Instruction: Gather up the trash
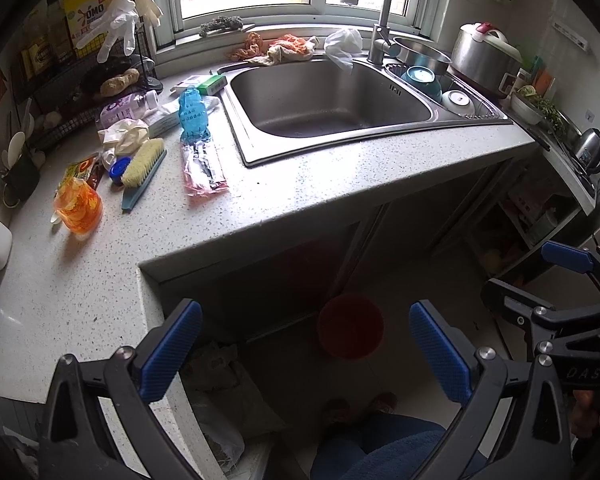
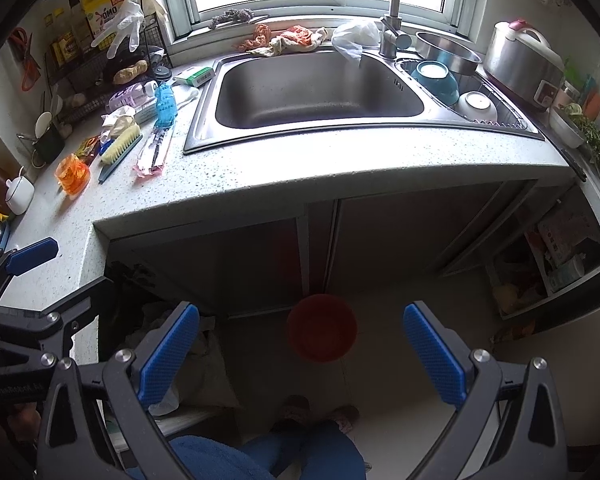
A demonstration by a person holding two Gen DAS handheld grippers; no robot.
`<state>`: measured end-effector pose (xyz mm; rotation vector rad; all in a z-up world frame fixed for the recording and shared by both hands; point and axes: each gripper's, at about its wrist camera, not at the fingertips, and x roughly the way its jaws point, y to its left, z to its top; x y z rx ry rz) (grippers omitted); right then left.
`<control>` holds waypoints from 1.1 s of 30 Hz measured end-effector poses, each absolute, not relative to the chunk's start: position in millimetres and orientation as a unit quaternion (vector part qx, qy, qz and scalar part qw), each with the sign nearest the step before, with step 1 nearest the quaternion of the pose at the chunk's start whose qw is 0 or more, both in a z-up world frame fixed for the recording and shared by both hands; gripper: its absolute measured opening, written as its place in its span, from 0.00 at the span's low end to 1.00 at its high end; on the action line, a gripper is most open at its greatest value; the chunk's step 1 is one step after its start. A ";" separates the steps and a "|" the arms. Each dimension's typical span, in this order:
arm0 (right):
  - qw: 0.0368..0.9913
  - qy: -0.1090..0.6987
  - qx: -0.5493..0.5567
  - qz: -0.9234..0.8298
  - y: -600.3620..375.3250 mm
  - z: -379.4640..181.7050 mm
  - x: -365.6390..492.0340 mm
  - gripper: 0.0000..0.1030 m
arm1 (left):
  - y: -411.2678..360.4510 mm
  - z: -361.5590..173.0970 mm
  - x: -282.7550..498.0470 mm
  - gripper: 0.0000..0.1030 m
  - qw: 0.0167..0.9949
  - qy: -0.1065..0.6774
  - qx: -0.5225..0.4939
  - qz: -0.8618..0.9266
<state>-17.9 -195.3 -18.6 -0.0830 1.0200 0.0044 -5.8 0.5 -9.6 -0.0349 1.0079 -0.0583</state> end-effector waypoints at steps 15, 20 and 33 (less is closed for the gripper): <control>0.865 0.493 -0.066 0.060 -188.4 -8.4 11.4 1.00 | 12.2 4.6 8.0 1.00 0.877 0.477 -0.045 0.028; 0.862 0.487 -0.088 0.103 -178.8 1.3 40.9 1.00 | 22.6 18.8 21.3 1.00 0.880 0.467 -0.057 0.071; 0.846 0.458 -0.145 0.232 -107.3 11.0 131.9 1.00 | 120.5 43.5 48.9 1.00 0.867 0.443 -0.097 0.207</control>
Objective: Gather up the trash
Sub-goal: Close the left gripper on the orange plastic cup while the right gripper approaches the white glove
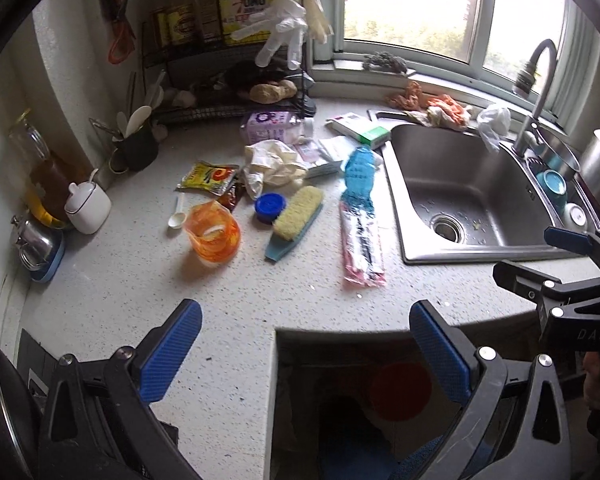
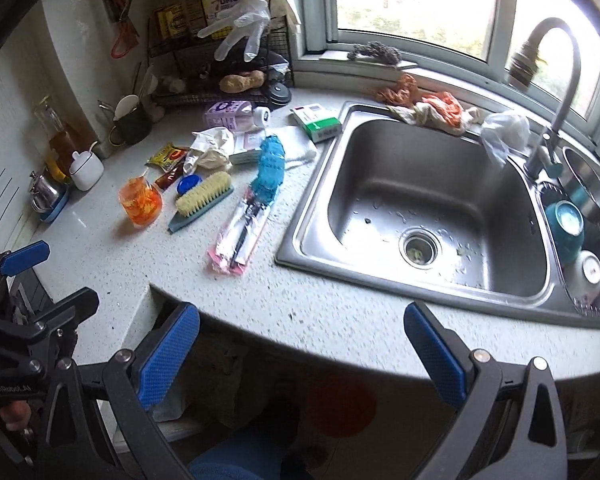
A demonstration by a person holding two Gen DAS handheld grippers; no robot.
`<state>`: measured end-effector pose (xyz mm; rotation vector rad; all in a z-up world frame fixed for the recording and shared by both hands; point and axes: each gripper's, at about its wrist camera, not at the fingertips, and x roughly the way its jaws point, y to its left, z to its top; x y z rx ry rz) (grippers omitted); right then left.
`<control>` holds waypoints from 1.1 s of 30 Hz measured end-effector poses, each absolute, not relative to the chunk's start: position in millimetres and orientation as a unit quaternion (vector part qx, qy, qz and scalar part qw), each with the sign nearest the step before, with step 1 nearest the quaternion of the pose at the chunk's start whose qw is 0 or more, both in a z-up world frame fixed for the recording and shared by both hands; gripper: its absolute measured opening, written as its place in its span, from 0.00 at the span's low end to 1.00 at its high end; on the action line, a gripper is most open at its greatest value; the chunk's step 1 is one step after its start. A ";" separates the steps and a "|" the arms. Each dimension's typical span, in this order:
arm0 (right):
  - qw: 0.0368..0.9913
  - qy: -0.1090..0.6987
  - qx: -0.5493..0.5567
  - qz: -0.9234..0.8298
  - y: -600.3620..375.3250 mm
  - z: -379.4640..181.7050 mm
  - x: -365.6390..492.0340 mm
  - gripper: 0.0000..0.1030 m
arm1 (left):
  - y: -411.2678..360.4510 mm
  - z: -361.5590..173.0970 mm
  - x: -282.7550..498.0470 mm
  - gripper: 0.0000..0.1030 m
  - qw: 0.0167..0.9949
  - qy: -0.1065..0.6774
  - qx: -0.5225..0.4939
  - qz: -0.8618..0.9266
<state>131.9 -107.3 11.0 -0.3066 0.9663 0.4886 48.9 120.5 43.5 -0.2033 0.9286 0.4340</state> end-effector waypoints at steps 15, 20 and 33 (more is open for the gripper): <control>0.797 0.486 -0.204 0.294 24.8 -31.9 234.0 1.00 | 275.0 -9.2 108.2 1.00 0.822 0.473 -0.172 0.266; 0.782 0.498 -0.224 0.300 48.3 -48.0 249.7 1.00 | 293.0 -38.0 123.3 1.00 0.809 0.499 -0.193 0.244; 0.766 0.518 -0.234 0.300 71.4 -66.5 278.9 0.93 | 309.8 -70.1 146.0 0.85 0.795 0.526 -0.196 0.227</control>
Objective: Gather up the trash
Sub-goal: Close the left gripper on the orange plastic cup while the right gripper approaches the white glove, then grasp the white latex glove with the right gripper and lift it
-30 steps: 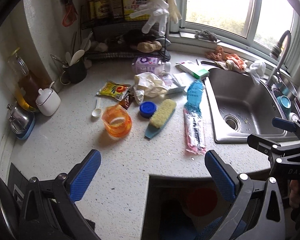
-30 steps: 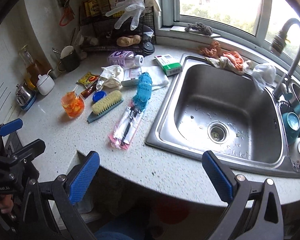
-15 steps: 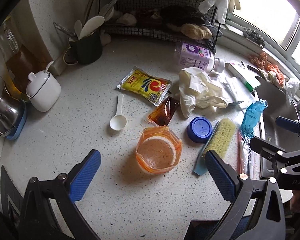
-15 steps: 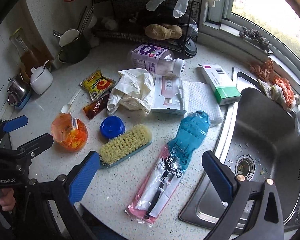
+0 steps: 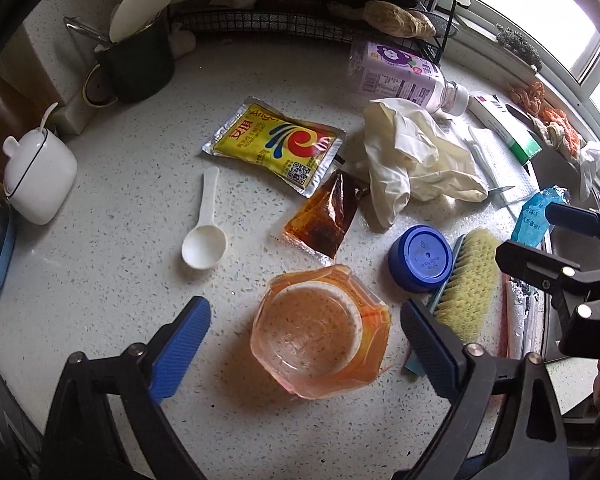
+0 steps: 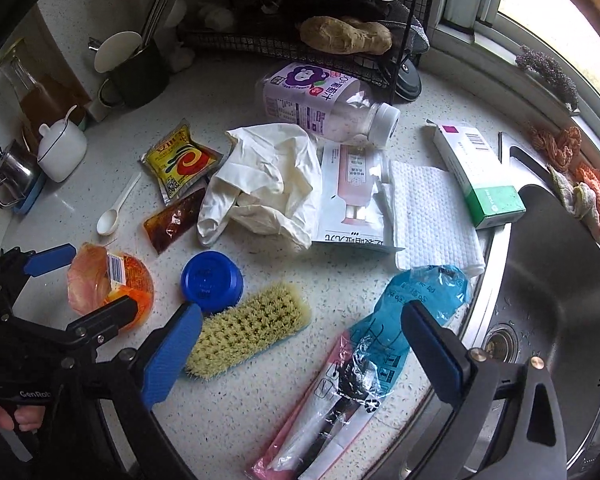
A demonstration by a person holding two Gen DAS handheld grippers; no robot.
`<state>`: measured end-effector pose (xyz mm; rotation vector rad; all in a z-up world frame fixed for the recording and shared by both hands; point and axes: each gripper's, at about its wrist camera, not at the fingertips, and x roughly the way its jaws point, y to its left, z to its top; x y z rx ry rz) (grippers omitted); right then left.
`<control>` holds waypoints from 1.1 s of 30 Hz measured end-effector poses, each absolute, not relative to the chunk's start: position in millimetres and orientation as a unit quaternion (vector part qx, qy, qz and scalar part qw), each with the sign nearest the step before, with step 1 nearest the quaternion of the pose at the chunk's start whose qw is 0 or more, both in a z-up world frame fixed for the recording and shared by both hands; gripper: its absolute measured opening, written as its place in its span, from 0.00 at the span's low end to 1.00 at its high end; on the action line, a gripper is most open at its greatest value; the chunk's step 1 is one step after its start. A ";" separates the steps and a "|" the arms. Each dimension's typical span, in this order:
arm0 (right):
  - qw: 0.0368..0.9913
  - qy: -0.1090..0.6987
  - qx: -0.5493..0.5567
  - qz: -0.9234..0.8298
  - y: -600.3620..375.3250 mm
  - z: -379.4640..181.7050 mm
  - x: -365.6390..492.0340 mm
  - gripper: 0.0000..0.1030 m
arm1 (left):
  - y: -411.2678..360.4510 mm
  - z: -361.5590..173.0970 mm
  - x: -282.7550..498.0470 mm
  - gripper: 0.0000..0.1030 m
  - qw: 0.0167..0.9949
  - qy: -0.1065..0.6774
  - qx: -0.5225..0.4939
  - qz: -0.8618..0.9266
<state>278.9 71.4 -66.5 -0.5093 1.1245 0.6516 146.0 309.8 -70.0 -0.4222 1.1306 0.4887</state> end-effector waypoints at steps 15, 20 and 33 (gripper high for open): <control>0.742 0.513 -0.253 0.348 129.5 -76.9 310.3 0.91 | 326.6 -45.7 128.6 0.61 0.809 0.492 -0.199 0.254; 0.719 0.530 -0.260 0.366 152.3 -98.7 322.4 0.72 | 339.0 -39.2 127.5 0.61 0.805 0.486 -0.202 0.274; 0.708 0.524 -0.231 0.412 145.8 -91.2 309.1 0.04 | 332.5 -23.8 127.7 0.61 0.802 0.473 -0.218 0.292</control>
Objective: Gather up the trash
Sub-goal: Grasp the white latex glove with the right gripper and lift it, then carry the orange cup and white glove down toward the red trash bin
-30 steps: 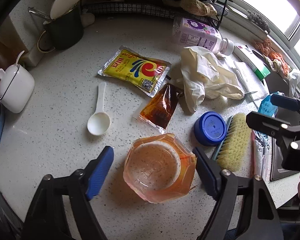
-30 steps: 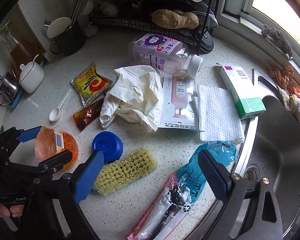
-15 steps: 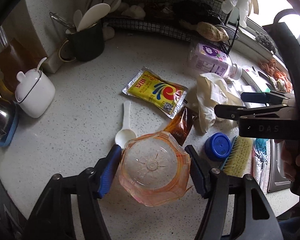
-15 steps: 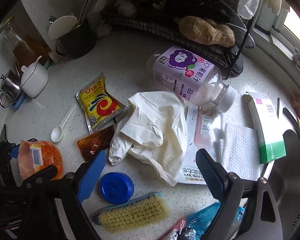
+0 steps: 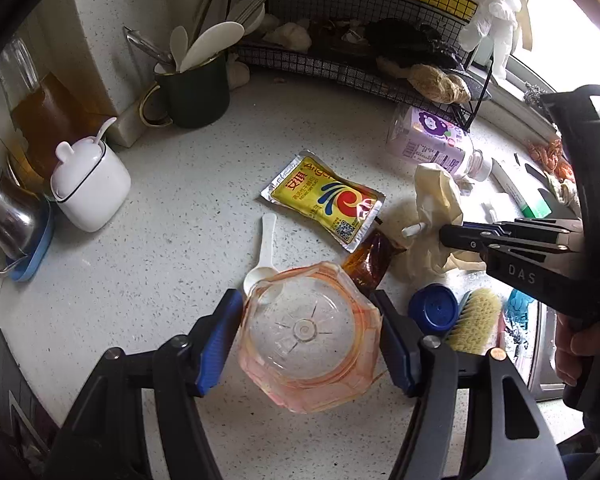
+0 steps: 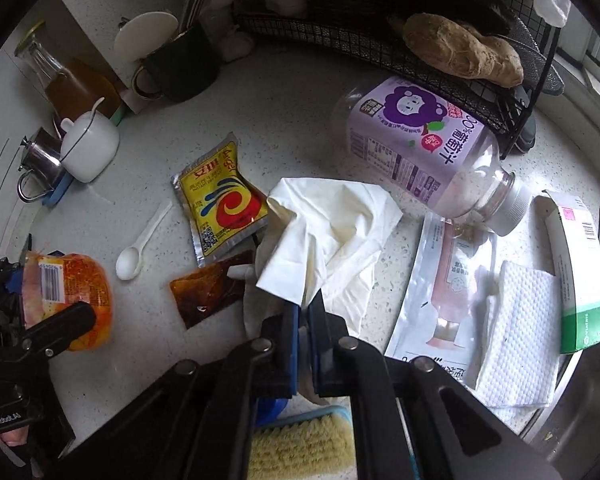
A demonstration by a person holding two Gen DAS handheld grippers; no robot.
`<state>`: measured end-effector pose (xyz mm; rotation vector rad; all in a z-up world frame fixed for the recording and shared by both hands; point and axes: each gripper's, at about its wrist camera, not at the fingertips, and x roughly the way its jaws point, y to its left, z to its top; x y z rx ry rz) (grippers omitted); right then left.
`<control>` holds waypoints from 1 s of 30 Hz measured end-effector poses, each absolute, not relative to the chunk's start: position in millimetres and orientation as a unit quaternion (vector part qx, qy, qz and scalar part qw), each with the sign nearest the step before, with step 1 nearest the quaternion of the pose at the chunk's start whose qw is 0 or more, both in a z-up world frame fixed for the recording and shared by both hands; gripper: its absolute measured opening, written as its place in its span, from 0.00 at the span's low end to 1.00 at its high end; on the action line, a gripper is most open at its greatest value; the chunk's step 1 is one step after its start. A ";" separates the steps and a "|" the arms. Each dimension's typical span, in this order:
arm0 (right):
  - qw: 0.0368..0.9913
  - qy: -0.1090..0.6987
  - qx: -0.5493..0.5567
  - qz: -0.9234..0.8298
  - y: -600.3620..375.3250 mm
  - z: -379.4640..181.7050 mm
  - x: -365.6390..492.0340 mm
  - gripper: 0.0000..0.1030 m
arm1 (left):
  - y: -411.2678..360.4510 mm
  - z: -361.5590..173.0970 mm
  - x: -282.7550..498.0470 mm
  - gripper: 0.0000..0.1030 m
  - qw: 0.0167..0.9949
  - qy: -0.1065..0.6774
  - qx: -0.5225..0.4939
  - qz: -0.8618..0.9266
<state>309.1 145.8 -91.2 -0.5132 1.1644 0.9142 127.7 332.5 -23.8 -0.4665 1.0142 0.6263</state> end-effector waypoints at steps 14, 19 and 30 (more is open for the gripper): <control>0.766 0.457 -0.159 0.423 24.1 -0.3 244.8 0.04 | 238.5 24.9 132.0 0.61 0.843 0.459 -0.157 0.233; 0.787 0.463 -0.139 0.383 -37.5 7.1 214.0 0.04 | 175.7 33.6 130.1 0.61 0.855 0.458 -0.134 0.204; 0.818 0.487 -0.097 0.292 -177.4 13.5 128.3 0.04 | 24.1 28.6 102.2 0.61 0.874 0.466 -0.079 0.114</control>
